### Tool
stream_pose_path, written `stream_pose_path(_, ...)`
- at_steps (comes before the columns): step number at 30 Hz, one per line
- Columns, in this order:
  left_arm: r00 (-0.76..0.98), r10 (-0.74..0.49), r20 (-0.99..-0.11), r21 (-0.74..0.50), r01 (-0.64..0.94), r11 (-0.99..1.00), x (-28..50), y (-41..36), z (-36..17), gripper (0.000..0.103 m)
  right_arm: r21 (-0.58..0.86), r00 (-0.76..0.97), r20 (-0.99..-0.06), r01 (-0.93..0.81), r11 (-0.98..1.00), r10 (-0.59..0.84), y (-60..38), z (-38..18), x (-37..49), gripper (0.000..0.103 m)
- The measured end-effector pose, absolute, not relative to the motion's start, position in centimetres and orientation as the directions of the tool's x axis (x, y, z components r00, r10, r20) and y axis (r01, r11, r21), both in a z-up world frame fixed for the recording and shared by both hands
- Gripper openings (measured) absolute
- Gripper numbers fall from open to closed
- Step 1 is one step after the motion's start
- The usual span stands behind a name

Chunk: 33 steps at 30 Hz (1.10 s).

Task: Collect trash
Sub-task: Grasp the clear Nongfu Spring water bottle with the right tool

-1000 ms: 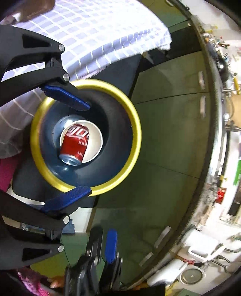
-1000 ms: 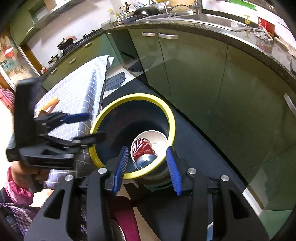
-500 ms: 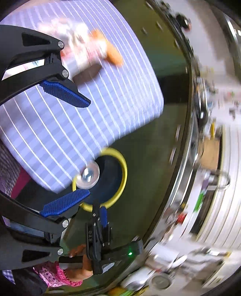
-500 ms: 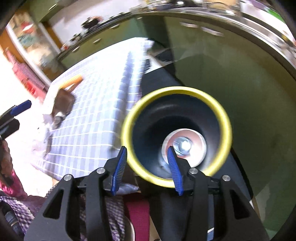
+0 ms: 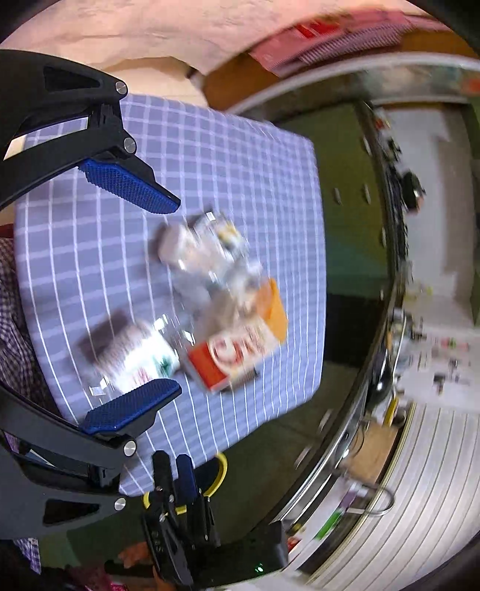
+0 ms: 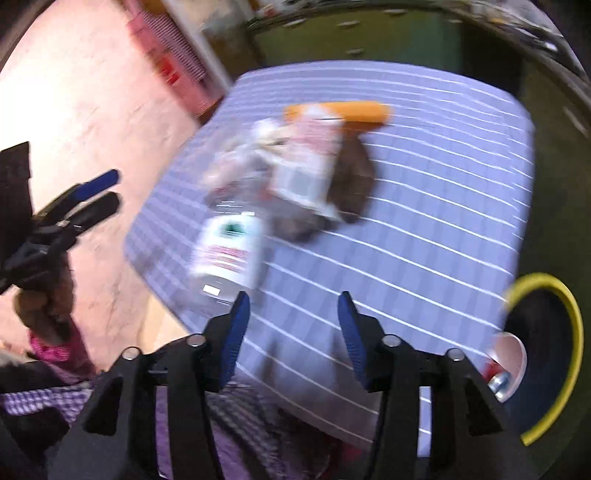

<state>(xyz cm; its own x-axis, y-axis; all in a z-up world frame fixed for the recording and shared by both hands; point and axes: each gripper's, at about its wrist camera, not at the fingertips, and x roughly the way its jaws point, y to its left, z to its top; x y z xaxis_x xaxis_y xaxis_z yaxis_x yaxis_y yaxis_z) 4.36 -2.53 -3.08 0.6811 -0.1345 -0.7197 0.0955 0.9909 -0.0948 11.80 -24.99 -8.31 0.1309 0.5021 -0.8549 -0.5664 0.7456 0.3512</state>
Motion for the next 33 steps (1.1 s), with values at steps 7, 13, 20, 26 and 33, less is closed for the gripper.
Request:
stream_pose_path(7, 0.681, -0.127, -0.721, -0.121, 0.057, 0.991, 3.5, 0.9, -4.7, 0.09, 0.319, 0.037, -0.908, -0.587, 0.744, 0.418, -17.7, -9.2, 13.8, 0.07)
stream_pose_path(13, 0.682, -0.145, -0.717, -0.143, 0.06, 0.988, 2.7, 2.0, -5.2, 0.09, 0.265, -0.001, -0.946, -0.577, 0.772, 0.324, -14.5, -11.2, 15.5, 0.071)
stream_pose_path(20, 0.676, -0.163, -0.718, -0.162, 0.064, 0.985, 2.5, 2.8, -5.7, 0.091, 0.208, -0.021, -0.97, -0.596, 0.776, 0.244, -12.2, -13.5, 15.0, 0.071)
stream_pose_path(26, 0.671, -0.183, -0.719, -0.181, 0.073, 0.981, 2.6, 2.7, -6.0, 0.094, 0.179, -0.026, -0.979, -0.59, 0.787, 0.203, -11.8, -14.6, 15.6, 0.07)
stream_pose_path(33, 0.665, -0.184, -0.724, -0.178, 0.079, 0.981, 2.6, 2.6, -6.3, 0.094, 0.194, -0.059, -0.978, -0.599, 0.777, 0.199, -12.3, -15.8, 14.6, 0.062)
